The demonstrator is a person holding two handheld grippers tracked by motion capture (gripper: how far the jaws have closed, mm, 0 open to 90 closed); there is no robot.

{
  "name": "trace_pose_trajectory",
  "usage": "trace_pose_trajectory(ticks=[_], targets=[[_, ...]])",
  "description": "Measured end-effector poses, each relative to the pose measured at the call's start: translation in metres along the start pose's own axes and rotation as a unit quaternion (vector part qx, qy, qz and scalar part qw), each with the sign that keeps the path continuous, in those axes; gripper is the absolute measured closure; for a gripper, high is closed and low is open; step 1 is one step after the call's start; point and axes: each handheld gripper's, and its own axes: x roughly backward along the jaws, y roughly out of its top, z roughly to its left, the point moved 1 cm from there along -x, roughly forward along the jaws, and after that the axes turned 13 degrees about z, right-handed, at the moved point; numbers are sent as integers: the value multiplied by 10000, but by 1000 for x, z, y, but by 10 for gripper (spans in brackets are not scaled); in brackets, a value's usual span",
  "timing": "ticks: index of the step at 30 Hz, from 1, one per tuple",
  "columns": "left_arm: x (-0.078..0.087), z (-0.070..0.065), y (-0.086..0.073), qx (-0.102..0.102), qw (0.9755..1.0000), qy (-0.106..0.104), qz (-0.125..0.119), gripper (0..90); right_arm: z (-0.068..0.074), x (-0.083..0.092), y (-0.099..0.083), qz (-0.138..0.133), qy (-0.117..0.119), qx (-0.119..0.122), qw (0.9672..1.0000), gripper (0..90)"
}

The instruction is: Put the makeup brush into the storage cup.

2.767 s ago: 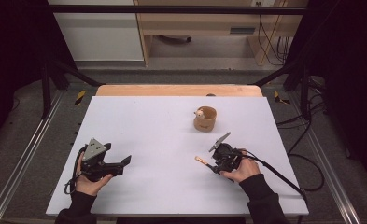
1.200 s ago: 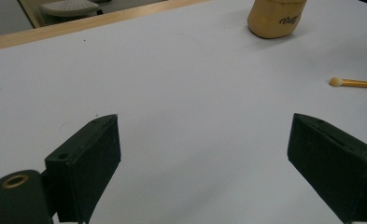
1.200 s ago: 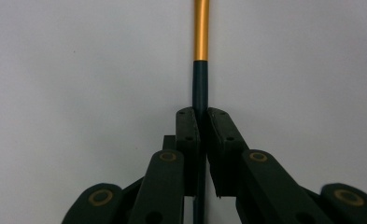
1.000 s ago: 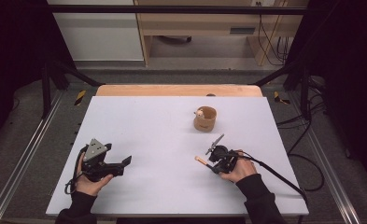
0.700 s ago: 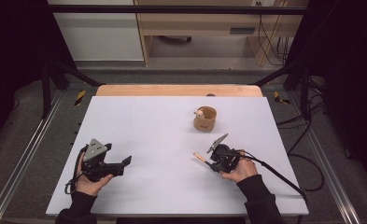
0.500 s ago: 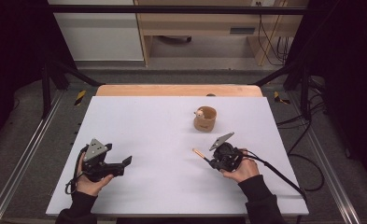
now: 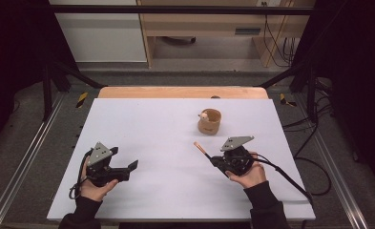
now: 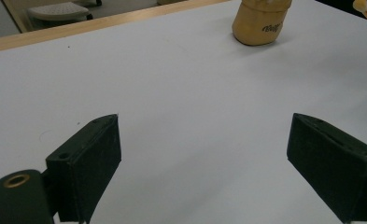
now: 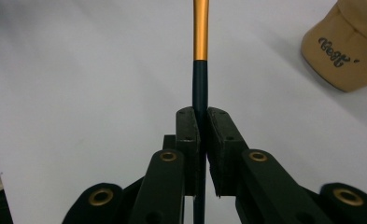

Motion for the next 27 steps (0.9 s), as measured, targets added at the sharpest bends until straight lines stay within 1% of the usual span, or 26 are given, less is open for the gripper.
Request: trace_pose_trajectory(ticks=[6,10,12,19,24,27], targets=[[0,-7,3,-3,9999,-147,-76,104,0,3,-3,-364,118,-23,9993,838],[-1,-15,5,0,9996,-269,-123,107,1,6,-4,-519,160,-26,9985,838],[-2,-19,7,-17,9994,-328,-143,110,3,7,-4,-617,191,-33,9979,839],[-4,-34,12,28,9982,-539,-260,124,5,13,-4,-1004,282,-40,9945,839],[-5,-39,16,68,9976,-604,-322,131,7,15,-4,-1116,309,-32,9933,839],[-6,-41,16,55,9977,-600,-297,131,8,15,-5,-1196,271,-44,9924,839]])
